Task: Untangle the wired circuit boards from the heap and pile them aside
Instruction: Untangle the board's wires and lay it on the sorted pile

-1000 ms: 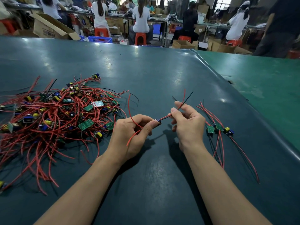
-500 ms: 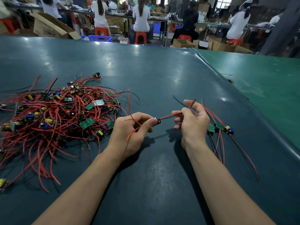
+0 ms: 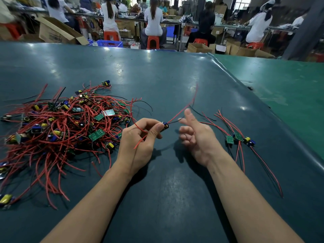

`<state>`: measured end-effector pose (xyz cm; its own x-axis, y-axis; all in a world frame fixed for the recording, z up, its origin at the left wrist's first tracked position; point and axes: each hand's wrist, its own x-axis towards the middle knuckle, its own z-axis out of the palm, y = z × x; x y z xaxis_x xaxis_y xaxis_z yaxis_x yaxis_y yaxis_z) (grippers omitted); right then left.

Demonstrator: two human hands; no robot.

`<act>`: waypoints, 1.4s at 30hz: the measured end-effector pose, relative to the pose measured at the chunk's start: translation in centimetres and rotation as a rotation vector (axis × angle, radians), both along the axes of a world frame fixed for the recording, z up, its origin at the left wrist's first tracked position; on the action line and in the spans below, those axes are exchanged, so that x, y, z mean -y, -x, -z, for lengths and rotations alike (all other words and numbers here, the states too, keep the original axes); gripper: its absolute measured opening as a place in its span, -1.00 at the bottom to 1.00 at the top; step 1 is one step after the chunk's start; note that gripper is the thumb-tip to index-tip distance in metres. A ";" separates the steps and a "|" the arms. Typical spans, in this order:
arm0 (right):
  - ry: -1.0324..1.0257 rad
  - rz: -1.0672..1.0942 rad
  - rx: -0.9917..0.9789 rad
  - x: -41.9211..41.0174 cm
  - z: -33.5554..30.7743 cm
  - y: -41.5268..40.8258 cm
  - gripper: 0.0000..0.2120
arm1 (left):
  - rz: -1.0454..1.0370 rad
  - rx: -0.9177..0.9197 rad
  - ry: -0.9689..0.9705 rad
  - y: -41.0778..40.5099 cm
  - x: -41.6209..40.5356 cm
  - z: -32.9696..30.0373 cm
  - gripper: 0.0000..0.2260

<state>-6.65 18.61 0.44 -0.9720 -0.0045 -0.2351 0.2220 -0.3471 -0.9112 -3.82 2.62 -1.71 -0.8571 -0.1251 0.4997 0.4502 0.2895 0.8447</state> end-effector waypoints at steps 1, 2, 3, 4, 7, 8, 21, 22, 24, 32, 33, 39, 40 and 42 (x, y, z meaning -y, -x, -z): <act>-0.013 -0.111 0.005 0.0 0.0 -0.2 -0.59 | 0.012 0.000 0.021 -0.1 0.0 0.0 -0.92; -0.016 -0.186 -0.010 0.0 0.1 -0.4 -0.66 | 0.023 -0.002 0.048 -0.1 0.0 0.1 -0.92; -0.008 -0.219 -0.032 0.1 0.2 -0.5 -0.76 | 0.030 -0.003 0.073 -0.1 0.0 0.1 -0.91; 0.006 -0.215 -0.057 0.1 0.2 -0.5 -0.82 | 0.035 -0.002 0.086 -0.1 0.0 0.1 -0.91; 0.007 -0.122 -0.100 0.1 0.2 -0.4 -0.81 | 0.027 0.010 0.088 -0.2 -0.1 -0.1 -0.91; -0.009 -0.083 -0.108 0.1 0.1 -0.3 -0.81 | 0.017 0.010 0.093 -0.2 -0.1 -0.1 -0.90; 0.057 0.234 -0.148 -0.8 -0.1 0.2 -0.80 | 0.063 0.052 -0.289 -0.8 -0.2 -1.2 -0.81; 0.046 0.251 -0.142 -0.7 -0.1 0.2 -0.80 | 0.083 0.063 -0.337 -0.8 -0.2 -1.3 -0.79; -0.019 0.332 -0.163 -0.9 0.0 0.4 -0.78 | 0.109 0.079 -0.362 -0.9 -0.2 -1.4 -0.79; -0.027 0.342 -0.167 -0.7 0.2 0.5 -0.79 | 0.265 0.139 -0.585 -0.4 0.0 -1.6 -0.74; -0.014 0.331 -0.152 -0.6 0.2 0.5 -0.79 | 0.268 0.145 -0.591 -0.3 0.0 -1.6 -0.72; 0.121 -0.012 -0.034 0.1 -0.3 -0.5 -0.79 | 0.209 0.164 -0.662 0.2 0.3 -1.4 -0.75; 0.103 -0.103 -0.037 0.6 -0.2 -0.8 -0.81 | 0.210 0.167 -0.633 0.2 0.3 -1.4 -0.76; 0.094 -0.194 -0.068 1.6 0.1 -1.3 -0.86 | 0.224 0.179 -0.510 -0.1 0.0 -1.3 -0.78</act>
